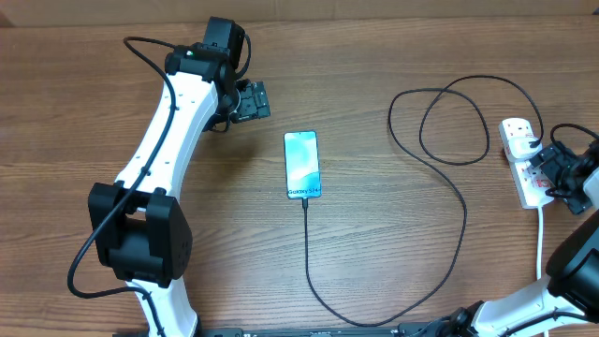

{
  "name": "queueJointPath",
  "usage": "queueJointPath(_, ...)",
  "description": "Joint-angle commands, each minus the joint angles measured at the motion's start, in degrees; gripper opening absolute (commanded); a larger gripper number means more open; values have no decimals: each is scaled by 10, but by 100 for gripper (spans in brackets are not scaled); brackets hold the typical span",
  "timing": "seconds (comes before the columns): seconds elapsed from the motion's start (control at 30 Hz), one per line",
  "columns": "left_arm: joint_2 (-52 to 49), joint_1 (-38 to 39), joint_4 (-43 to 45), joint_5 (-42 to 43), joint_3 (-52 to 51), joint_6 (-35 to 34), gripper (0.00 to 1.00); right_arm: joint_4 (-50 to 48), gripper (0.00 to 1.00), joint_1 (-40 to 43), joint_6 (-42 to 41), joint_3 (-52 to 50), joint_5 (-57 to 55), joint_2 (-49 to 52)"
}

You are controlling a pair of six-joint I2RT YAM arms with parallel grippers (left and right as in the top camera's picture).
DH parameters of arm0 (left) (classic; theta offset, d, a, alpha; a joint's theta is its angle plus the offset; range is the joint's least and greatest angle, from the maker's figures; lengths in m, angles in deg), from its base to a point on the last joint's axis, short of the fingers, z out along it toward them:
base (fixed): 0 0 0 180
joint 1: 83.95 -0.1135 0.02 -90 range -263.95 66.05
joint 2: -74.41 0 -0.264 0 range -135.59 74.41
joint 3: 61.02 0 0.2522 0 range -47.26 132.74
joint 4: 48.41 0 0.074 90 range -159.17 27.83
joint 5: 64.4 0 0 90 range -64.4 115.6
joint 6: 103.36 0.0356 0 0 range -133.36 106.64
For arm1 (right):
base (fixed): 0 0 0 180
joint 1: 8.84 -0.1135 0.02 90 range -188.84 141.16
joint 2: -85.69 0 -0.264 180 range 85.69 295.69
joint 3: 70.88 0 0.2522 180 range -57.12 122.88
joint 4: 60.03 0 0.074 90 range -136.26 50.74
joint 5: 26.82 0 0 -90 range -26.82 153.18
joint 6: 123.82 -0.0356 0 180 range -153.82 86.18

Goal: Plug charger to phone and switch on socket

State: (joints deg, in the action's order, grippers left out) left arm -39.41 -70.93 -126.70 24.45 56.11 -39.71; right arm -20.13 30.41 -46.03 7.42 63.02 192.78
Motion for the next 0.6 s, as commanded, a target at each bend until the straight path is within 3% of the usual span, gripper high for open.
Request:
queueJointPath(0.0, 7, 1, 1, -8, 3, 11, 100, 6, 100, -6, 8, -9, 5, -5)
queueJointPath(0.4, 7, 1, 1, -7, 3, 11, 100, 34, 100, -6, 8, -7, 18, -6)
queueJointPath(0.57, 7, 1, 1, -8, 3, 11, 100, 93, 91, -6, 8, 30, 18, -18)
